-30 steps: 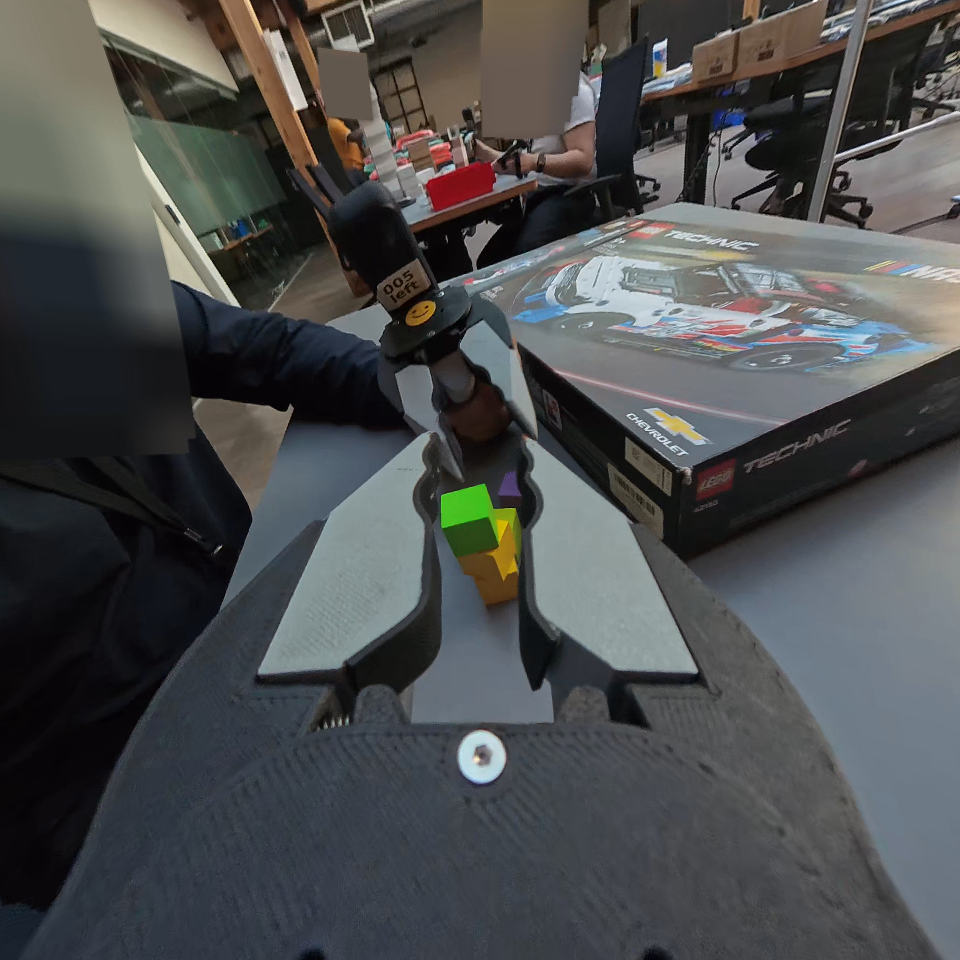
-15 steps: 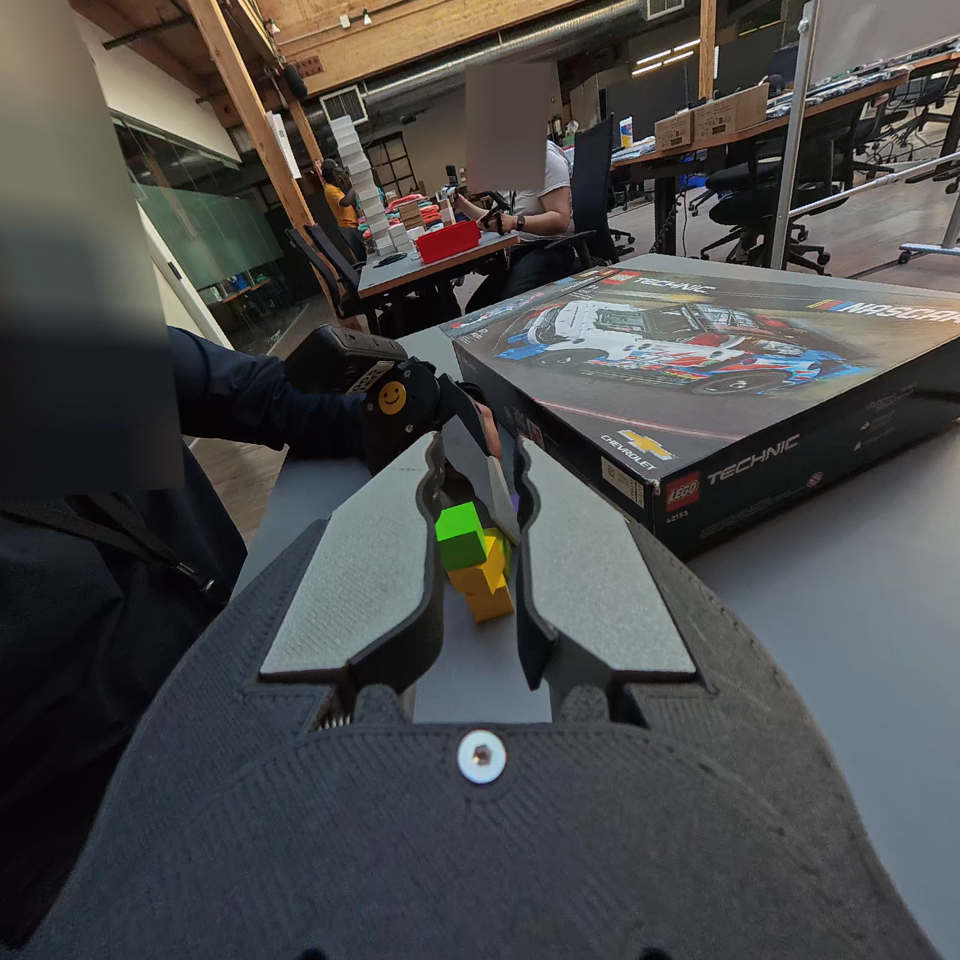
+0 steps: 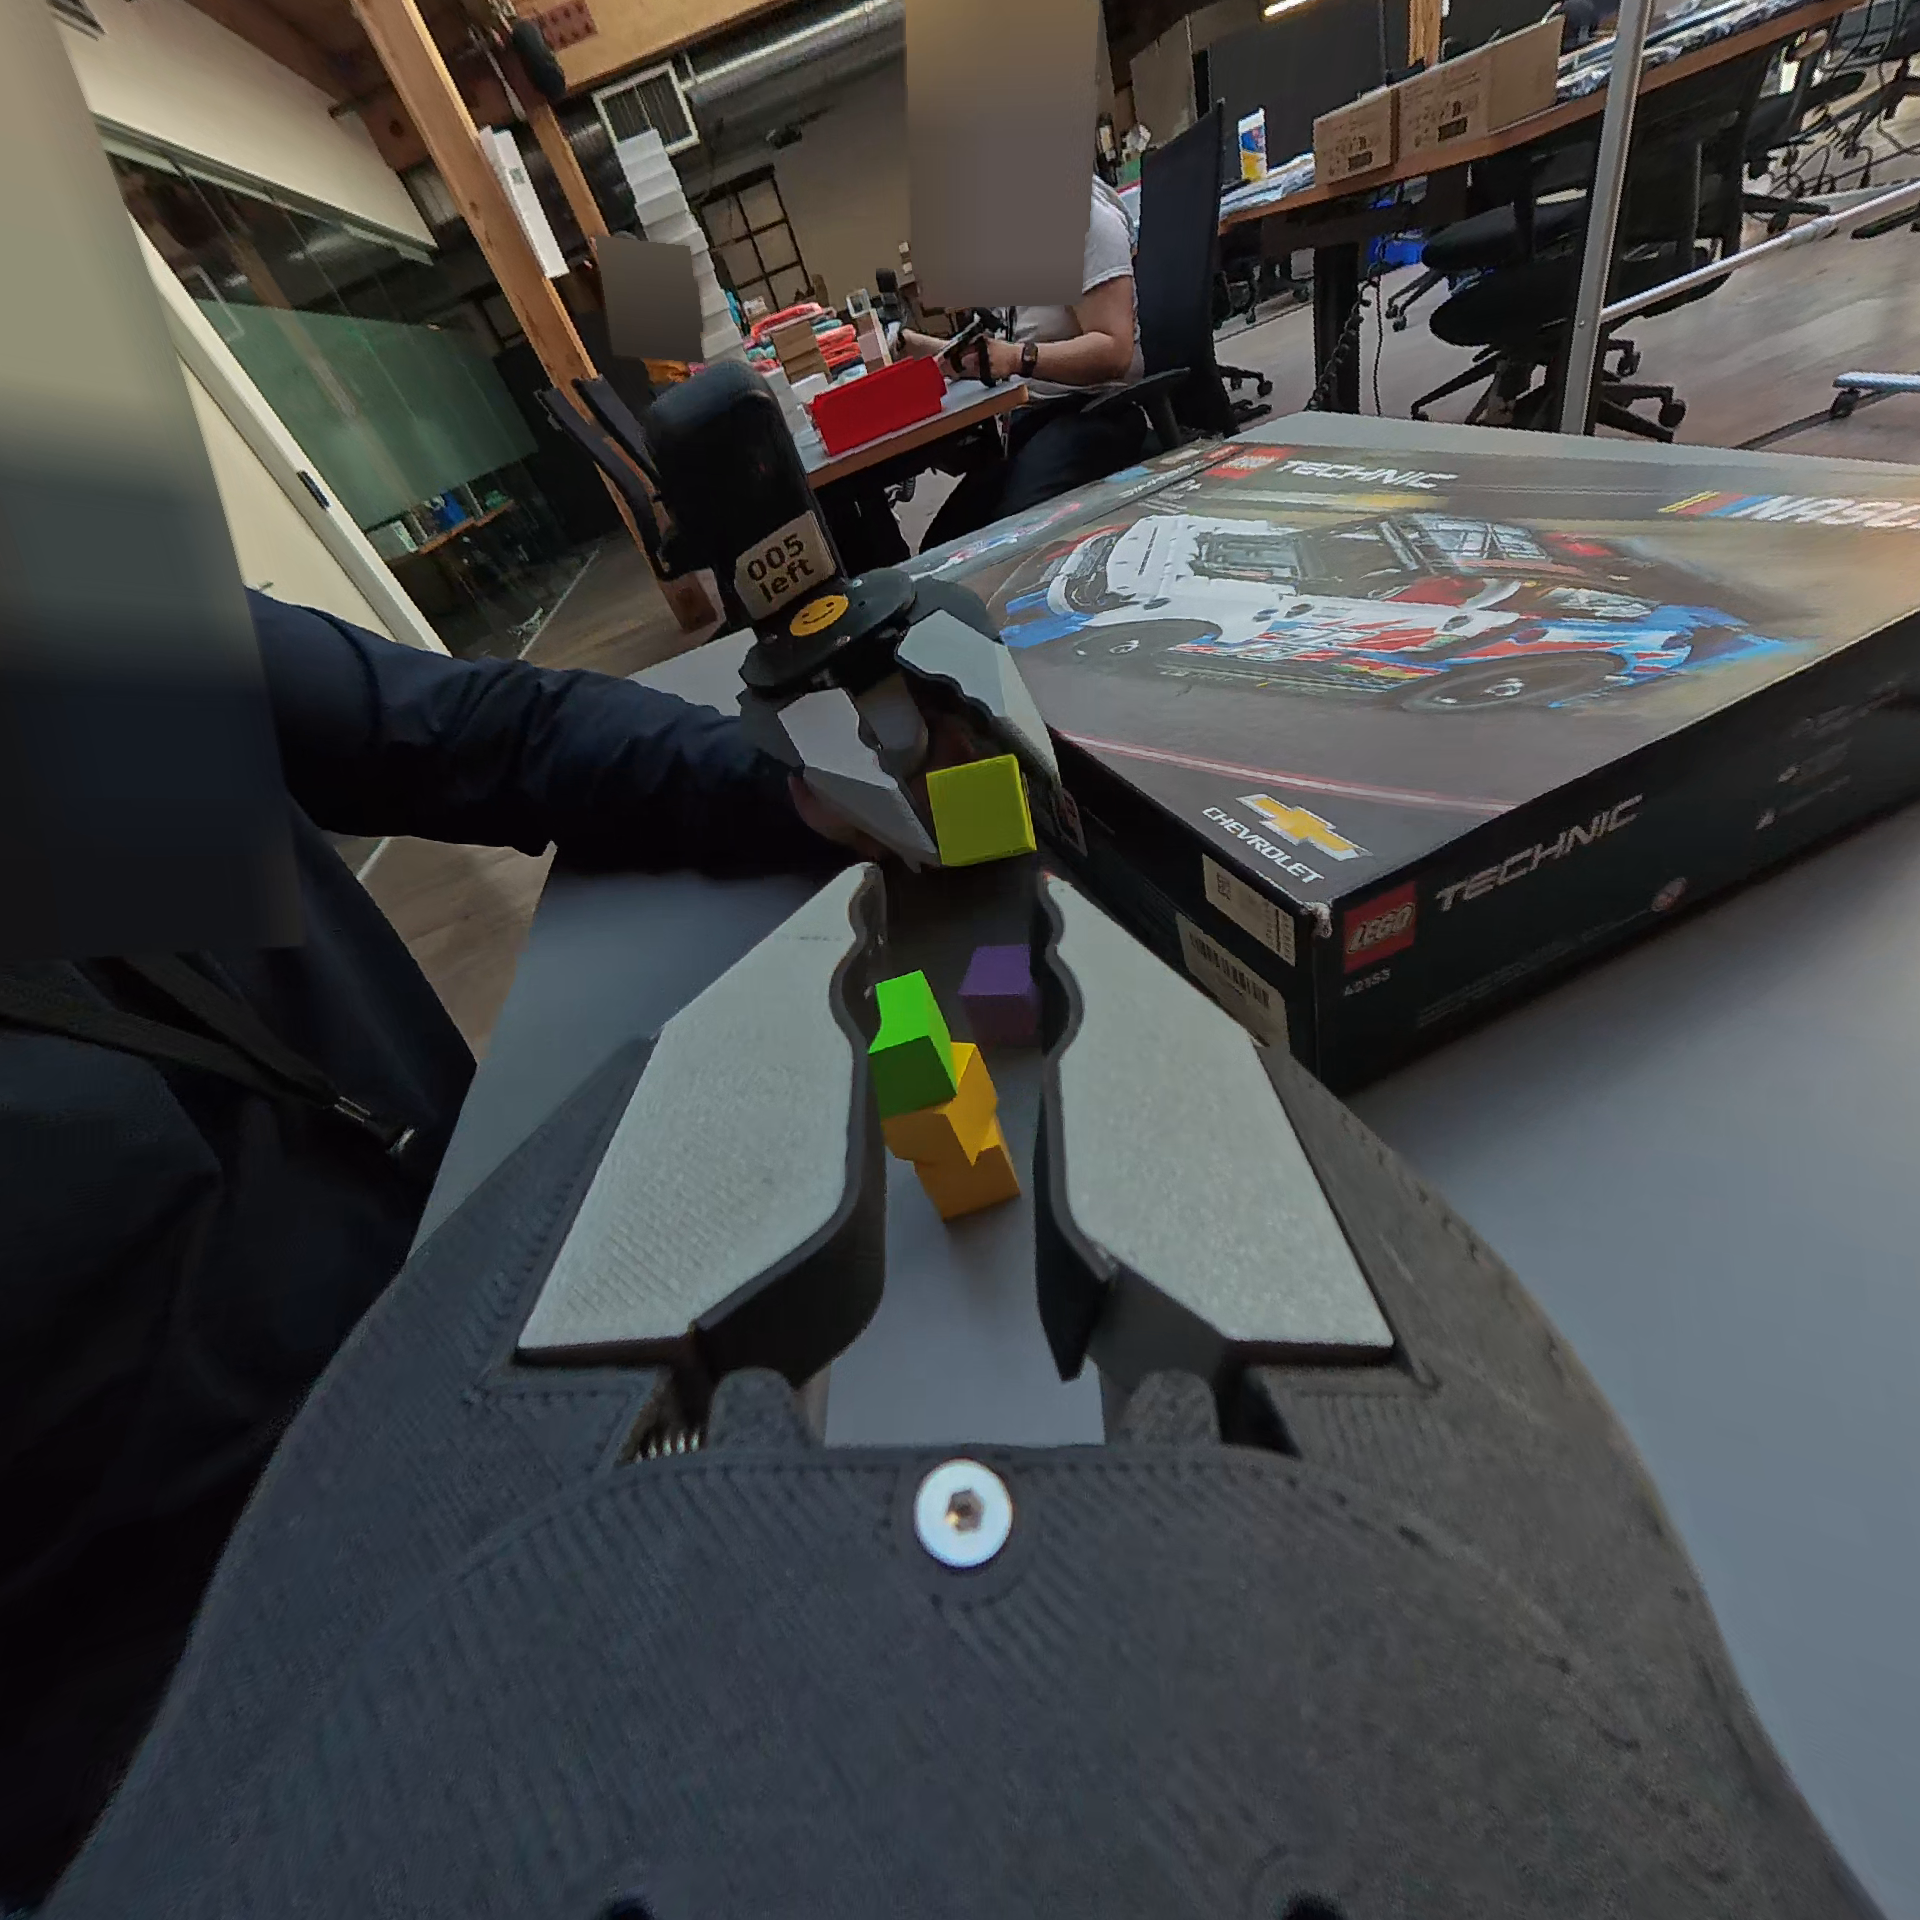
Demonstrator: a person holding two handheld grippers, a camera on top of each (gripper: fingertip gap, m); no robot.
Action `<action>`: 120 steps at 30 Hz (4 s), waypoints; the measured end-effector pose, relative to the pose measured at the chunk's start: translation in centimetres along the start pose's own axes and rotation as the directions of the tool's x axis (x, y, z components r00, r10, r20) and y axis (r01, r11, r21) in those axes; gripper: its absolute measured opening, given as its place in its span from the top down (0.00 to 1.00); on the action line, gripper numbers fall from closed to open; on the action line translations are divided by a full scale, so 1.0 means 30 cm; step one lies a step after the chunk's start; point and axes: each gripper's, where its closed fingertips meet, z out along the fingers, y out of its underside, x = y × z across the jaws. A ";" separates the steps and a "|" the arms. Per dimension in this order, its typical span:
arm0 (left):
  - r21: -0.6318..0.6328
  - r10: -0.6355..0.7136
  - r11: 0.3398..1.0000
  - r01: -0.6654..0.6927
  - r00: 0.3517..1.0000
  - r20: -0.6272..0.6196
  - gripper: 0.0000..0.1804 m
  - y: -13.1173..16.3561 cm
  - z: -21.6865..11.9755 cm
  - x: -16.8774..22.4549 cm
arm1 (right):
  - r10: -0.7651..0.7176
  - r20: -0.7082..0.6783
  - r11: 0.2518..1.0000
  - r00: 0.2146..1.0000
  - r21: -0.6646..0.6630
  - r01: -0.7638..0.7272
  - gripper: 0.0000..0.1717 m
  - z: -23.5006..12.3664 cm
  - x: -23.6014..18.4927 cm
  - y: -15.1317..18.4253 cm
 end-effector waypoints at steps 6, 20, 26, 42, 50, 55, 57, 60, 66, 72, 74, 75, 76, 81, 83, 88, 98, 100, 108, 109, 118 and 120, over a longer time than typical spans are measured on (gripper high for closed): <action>0.001 0.019 1.000 -0.019 1.000 0.005 0.82 -0.001 0.006 0.002 | -0.131 -0.100 0.986 0.986 -0.115 0.119 0.83 0.085 0.000 0.027; 0.055 0.191 0.980 -0.190 0.982 -0.008 0.82 -0.025 0.018 0.073 | -0.269 -0.121 0.946 0.956 -0.218 0.239 0.81 0.203 -0.042 0.054; 0.049 0.207 0.977 -0.206 0.978 -0.015 0.82 -0.023 0.025 0.085 | -0.297 -0.113 0.933 0.948 -0.248 0.262 0.86 0.219 -0.049 0.071; 0.063 0.186 0.981 -0.186 0.983 0.012 0.82 -0.030 0.019 0.070 | -0.295 -0.120 0.945 0.948 -0.183 0.271 0.86 0.198 -0.061 0.028; 0.062 0.198 0.978 -0.198 0.980 0.006 0.83 -0.029 0.019 0.079 | -0.294 -0.110 0.943 0.949 -0.195 0.270 0.84 0.199 -0.061 0.040; 0.053 0.185 0.981 -0.184 0.983 -0.013 0.84 -0.025 0.022 0.083 | -0.309 -0.120 0.935 0.943 -0.217 0.279 0.86 0.208 -0.055 0.051; 0.054 0.190 0.981 -0.189 0.982 -0.016 0.84 -0.025 0.021 0.087 | -0.315 -0.123 0.933 0.941 -0.221 0.283 0.86 0.205 -0.054 0.052; 0.063 0.197 0.978 -0.197 0.980 0.012 0.84 -0.031 0.015 0.079 | -0.310 -0.122 0.937 0.943 -0.206 0.282 0.86 0.188 -0.055 0.042; 0.068 0.087 0.994 -0.088 0.996 0.023 0.82 -0.035 0.006 0.039 | -0.193 -0.007 0.975 0.981 -0.118 0.191 0.86 0.093 -0.088 0.017; 0.081 0.006 0.997 -0.008 1.000 0.028 0.83 -0.039 -0.002 0.006 | -0.183 0.027 0.962 0.983 -0.203 0.185 0.86 0.101 -0.088 0.082; 0.071 0.019 0.997 -0.021 0.999 0.032 0.84 -0.036 0.002 0.009 | -0.190 0.024 0.951 0.982 -0.242 0.190 0.86 0.114 -0.080 0.109; 0.066 0.026 0.997 -0.028 0.999 0.032 0.84 -0.034 0.004 0.011 | -0.187 0.033 0.949 0.982 -0.251 0.189 0.86 0.118 -0.082 0.118; 0.062 0.032 0.997 -0.034 0.999 0.032 0.84 -0.032 0.005 0.013 | -0.180 0.038 0.949 0.983 -0.255 0.184 0.86 0.119 -0.082 0.123; 0.057 0.026 0.998 -0.027 0.999 0.031 0.84 -0.031 0.007 0.010 | -0.158 0.038 0.957 0.987 -0.240 0.163 0.86 0.109 -0.077 0.115; 0.057 0.022 0.998 -0.023 0.999 0.030 0.84 -0.031 0.006 0.009 | -0.164 0.044 0.962 0.985 -0.216 0.170 0.86 0.104 -0.086 0.099; 0.057 0.024 0.998 -0.026 0.999 0.031 0.84 -0.031 0.007 0.009 | -0.156 0.036 0.958 0.987 -0.237 0.160 0.86 0.101 -0.076 0.114; 0.059 0.022 0.998 -0.024 0.999 0.025 0.84 -0.033 0.007 0.010 | -0.100 0.072 0.957 0.992 -0.266 0.116 0.84 0.104 -0.080 0.146; 0.062 0.019 0.998 -0.019 1.000 0.010 0.83 -0.034 0.007 0.014 | -0.099 0.070 0.956 0.993 -0.271 0.114 0.82 0.105 -0.077 0.149; -0.261 0.155 0.945 -0.198 0.972 -0.175 0.68 0.137 0.031 0.092 | -0.102 0.052 0.978 0.993 -0.177 0.110 0.80 0.077 -0.071 0.087; -0.280 0.166 0.937 -0.211 0.970 -0.175 0.68 0.149 0.030 0.088 | -0.104 0.046 0.981 0.994 -0.158 0.110 0.80 0.070 -0.069 0.074; -0.489 0.124 0.844 -0.222 0.967 -0.224 0.71 0.276 0.011 0.069 | -0.111 0.042 0.992 0.993 -0.057 0.113 0.83 0.032 -0.076 0.011; -0.495 0.134 0.838 -0.230 0.966 -0.221 0.80 0.280 0.013 0.068 | -0.108 0.043 0.992 0.993 -0.060 0.111 0.83 0.033 -0.075 0.014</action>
